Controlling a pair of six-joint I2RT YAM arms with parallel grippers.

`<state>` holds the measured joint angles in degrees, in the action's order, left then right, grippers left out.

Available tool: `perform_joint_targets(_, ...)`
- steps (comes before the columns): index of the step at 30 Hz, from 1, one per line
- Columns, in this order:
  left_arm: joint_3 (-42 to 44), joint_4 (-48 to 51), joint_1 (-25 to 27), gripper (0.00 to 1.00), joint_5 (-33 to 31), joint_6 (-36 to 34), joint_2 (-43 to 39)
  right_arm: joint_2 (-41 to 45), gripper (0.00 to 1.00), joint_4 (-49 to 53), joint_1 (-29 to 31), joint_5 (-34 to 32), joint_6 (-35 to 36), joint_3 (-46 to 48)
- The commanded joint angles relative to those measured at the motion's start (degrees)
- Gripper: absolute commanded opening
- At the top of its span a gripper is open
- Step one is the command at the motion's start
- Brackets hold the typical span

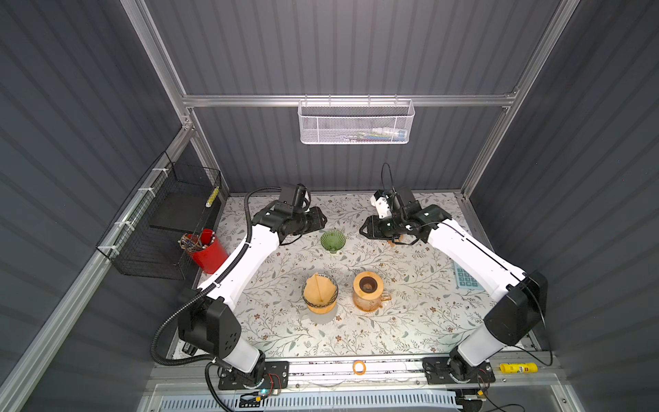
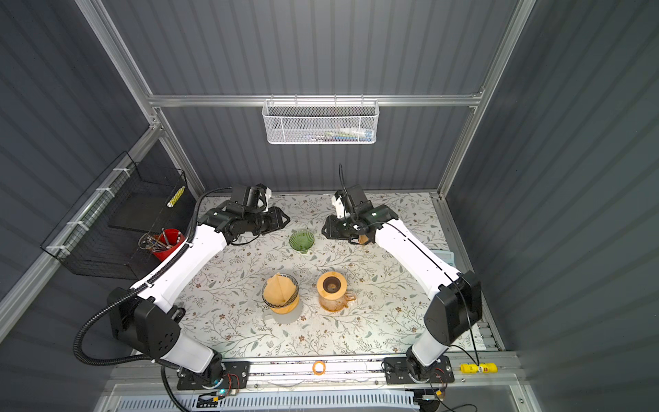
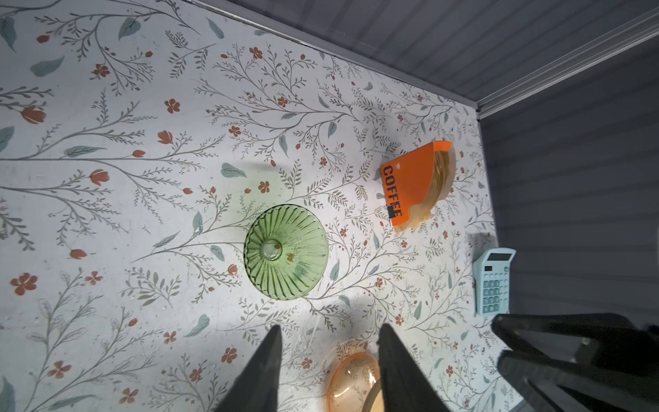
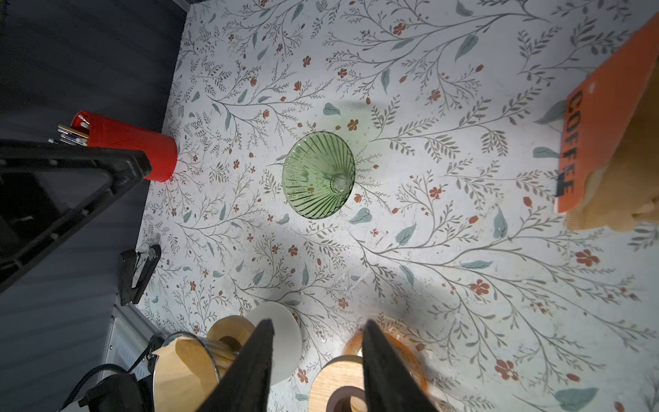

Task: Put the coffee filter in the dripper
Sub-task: 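Open the left gripper and move it away while the right gripper approaches the green dripper, then lower the right gripper onto the green ribbed dripper and close on its rim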

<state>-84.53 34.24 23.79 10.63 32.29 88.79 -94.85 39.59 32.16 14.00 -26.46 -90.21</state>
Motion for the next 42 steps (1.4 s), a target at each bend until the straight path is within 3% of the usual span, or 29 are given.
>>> perform_joint_targets(1, 1.65, -3.46, -1.83, 0.46, 5.50, 2.64, -1.72, -3.24, 0.44, 1.46, 0.65, -1.35, 2.18, -2.33)
perform_joint_targets(18, 0.84, -2.25, -4.01, 0.46, 7.12, -0.02, 1.54, -23.58, 0.45, 2.77, 1.41, 1.34, 4.32, -15.44)
perform_joint_targets(42, 6.11, -3.83, -4.89, 0.45, 7.82, -0.99, 1.23, -33.30, 0.40, 4.79, 2.47, -0.72, 4.23, -21.73)
